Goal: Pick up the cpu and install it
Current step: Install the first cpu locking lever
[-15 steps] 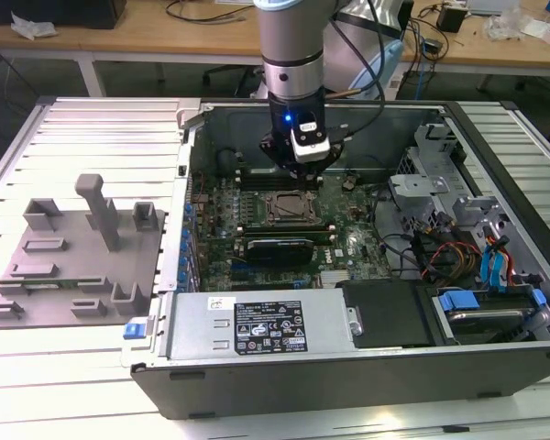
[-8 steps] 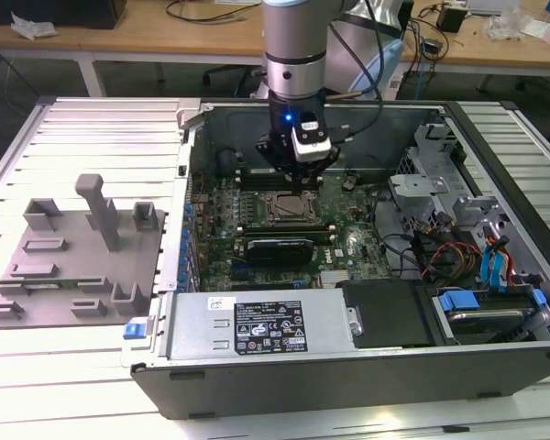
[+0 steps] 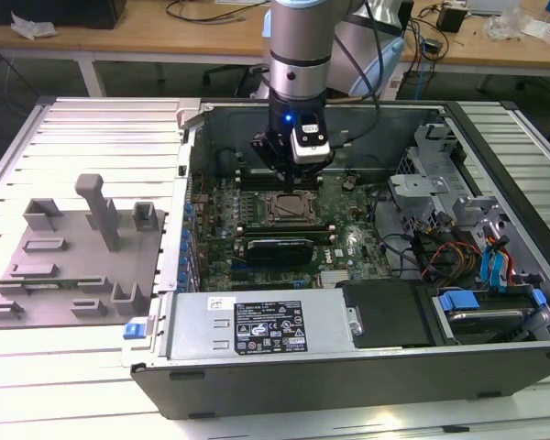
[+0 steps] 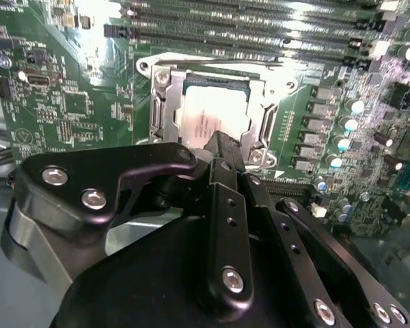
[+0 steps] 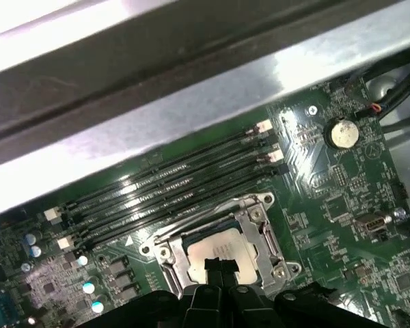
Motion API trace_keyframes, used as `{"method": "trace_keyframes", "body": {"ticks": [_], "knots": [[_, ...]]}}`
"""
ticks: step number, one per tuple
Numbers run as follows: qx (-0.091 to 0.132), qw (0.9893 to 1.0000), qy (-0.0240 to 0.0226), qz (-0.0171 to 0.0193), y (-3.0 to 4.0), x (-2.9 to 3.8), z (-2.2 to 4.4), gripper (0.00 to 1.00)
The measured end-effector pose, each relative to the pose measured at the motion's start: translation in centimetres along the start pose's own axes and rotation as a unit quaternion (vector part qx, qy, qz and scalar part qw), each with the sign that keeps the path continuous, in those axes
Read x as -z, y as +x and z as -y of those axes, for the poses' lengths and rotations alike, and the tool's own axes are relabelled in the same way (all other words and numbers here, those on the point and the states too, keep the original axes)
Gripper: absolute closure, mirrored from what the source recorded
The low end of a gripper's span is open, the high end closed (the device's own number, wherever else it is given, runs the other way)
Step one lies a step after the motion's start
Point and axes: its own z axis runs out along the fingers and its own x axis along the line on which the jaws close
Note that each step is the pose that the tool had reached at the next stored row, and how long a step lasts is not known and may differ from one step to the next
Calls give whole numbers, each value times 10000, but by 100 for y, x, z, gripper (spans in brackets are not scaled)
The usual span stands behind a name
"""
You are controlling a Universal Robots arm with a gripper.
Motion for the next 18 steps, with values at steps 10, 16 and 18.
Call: {"method": "trace_keyframes", "body": {"ticks": [10, 16, 18], "knots": [[497, 9987, -132, -41, -19, -17, 33, 89], [1375, 9904, -158, -26, -25, -57, 29, 89], [1728, 9848, -164, -20, -25, -64, 29, 89]]}}
